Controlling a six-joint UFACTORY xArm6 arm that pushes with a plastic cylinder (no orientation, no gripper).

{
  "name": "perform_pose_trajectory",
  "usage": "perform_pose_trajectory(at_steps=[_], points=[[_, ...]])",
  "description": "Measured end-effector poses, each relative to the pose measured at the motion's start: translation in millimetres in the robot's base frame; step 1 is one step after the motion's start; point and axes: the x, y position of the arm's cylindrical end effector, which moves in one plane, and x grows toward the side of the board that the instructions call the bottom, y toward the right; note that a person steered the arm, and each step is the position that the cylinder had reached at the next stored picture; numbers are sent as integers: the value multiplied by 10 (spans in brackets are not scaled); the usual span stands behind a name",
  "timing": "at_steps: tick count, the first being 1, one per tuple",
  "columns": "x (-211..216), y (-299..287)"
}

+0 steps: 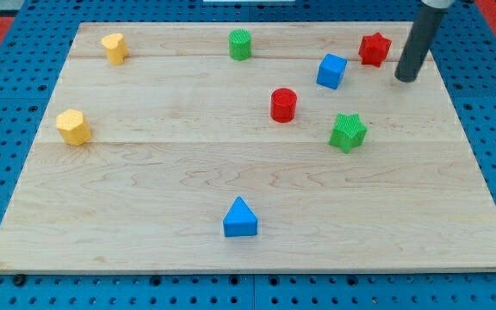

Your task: Drag the blue cube to the center right

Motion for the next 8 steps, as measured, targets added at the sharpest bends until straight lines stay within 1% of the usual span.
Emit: perform_pose_trajectory(at_steps=[2, 3, 4, 5, 6, 7, 8], points=[[21, -1239], [121, -1671], [-10, -1817], [-14, -2237], [74, -2429], [81, -2014], [-278, -1657]])
